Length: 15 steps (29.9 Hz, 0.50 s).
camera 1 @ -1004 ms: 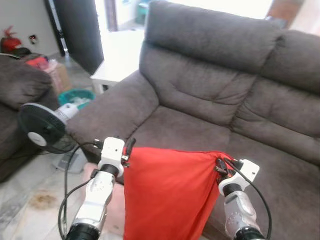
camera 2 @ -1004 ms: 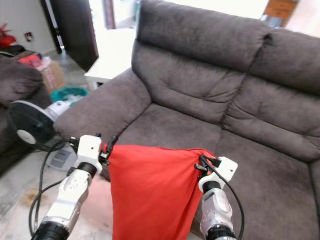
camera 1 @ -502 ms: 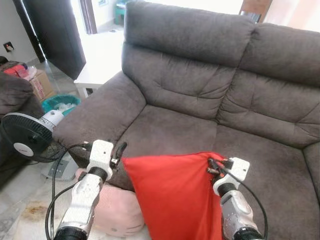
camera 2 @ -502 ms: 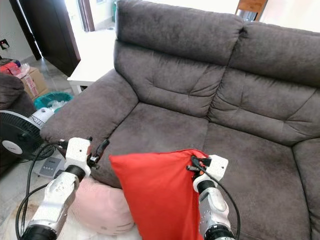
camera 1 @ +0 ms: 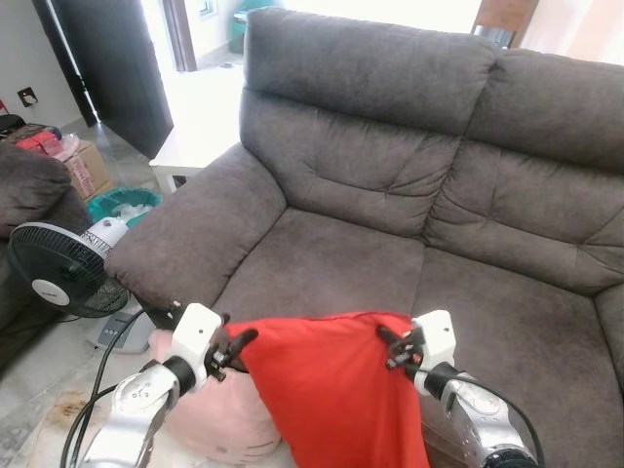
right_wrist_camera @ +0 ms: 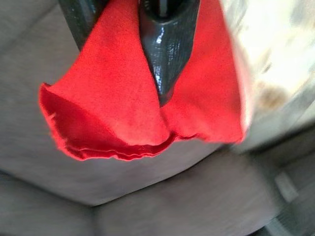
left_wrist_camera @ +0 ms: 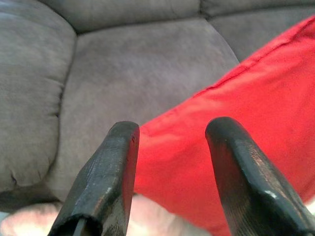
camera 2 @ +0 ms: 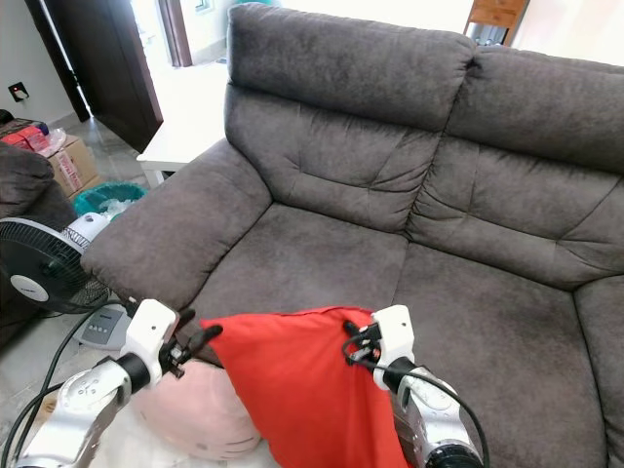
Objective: Move the pillow to the sofa from floor
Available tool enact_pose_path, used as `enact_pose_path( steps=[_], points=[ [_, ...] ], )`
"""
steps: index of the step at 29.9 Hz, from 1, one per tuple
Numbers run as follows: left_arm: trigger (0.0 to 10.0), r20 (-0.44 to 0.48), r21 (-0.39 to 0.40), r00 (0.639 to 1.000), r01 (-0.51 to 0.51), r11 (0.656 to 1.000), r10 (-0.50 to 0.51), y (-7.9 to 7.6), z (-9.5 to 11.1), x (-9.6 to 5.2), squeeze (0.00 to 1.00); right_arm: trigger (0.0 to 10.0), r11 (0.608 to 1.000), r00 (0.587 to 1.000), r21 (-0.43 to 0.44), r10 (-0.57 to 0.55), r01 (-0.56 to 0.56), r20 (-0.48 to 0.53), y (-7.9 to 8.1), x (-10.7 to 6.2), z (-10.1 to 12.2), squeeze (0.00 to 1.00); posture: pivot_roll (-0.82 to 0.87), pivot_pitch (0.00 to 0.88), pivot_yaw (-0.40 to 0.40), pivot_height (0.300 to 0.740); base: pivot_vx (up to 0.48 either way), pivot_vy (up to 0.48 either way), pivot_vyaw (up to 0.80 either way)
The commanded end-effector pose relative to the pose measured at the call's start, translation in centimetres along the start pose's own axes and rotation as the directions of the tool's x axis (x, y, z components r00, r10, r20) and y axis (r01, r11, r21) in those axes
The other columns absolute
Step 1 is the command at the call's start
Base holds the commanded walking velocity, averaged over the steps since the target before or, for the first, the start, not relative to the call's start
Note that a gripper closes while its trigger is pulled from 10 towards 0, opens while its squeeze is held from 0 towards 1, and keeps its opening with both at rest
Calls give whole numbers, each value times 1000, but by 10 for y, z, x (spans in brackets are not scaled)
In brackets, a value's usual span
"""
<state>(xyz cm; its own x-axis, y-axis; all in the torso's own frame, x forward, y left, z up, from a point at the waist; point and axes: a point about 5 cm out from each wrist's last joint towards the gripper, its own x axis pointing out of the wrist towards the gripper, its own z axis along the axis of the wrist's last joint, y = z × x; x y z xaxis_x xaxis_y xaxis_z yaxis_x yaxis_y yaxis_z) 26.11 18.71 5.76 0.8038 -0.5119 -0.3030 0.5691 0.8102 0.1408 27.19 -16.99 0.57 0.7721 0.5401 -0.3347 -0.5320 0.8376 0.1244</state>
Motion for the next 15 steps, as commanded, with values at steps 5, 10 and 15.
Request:
enact_pose_path(
  steps=[5,10,15],
  points=[
    [10000,-91,67,987,138,988,-132,-1,-2,-11,0,10000,974,987,-168,137,-149,-84,-6,-7,13,0,142,8,-65,740,0,0,0],
    [10000,-184,115,959,241,964,-218,0,-7,-23,0,10000,936,957,-237,216,-260,-195,-4,-15,7,0,141,10,-66,740,0,0,0],
    [10000,-244,143,932,306,941,-266,2,-12,-32,0,10000,911,928,-228,293,-344,-230,1,-18,6,0,143,12,-65,740,0,0,0]
  ],
)
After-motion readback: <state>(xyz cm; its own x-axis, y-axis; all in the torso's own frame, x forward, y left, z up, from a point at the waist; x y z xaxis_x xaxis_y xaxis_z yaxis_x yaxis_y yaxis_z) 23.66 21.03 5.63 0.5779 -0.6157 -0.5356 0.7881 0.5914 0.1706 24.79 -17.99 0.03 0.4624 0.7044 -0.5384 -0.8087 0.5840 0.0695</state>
